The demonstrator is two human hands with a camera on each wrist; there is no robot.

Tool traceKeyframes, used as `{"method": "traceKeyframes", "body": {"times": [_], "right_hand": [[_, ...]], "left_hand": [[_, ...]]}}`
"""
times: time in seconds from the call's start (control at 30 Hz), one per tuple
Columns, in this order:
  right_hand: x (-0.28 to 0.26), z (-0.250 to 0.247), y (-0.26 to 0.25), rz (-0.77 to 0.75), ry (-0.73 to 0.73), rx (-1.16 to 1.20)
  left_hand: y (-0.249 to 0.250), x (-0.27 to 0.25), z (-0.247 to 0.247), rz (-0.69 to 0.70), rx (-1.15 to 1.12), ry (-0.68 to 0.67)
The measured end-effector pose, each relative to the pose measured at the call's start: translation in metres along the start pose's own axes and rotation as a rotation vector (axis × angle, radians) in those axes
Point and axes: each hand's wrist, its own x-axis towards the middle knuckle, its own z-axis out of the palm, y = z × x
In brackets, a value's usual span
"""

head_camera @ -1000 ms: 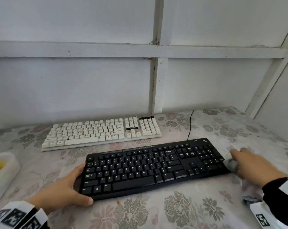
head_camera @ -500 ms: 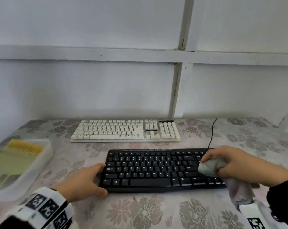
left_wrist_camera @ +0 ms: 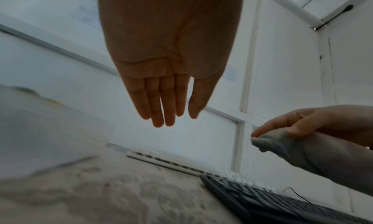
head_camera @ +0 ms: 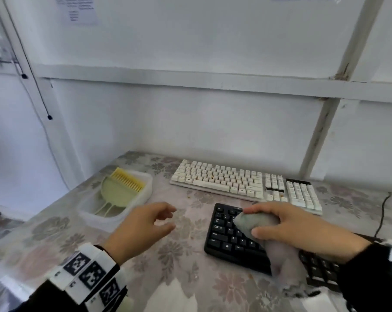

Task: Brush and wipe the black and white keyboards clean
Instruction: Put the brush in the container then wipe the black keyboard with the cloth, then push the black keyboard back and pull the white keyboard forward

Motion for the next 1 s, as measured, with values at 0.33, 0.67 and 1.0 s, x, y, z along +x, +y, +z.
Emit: {"method": "traceKeyframes", "body": {"times": [0.33, 0.67, 1.0], "right_hand": [[0.098, 0.076, -0.091, -0.078, 0.032, 0.407], [0.185, 0.118, -0.152, -0.078, 0.164, 0.552], [0.215, 0.153, -0.15, 0.122, 0.134, 0.686]], "left_hand": [[-0.083, 0.028, -0.103, -0.09, 0.018, 0.217], [-0.152, 0.083, -0.126, -0.14, 0.094, -0.109], [-0.169, 0.104, -0.125, -0.108, -0.059, -0.014]]}}
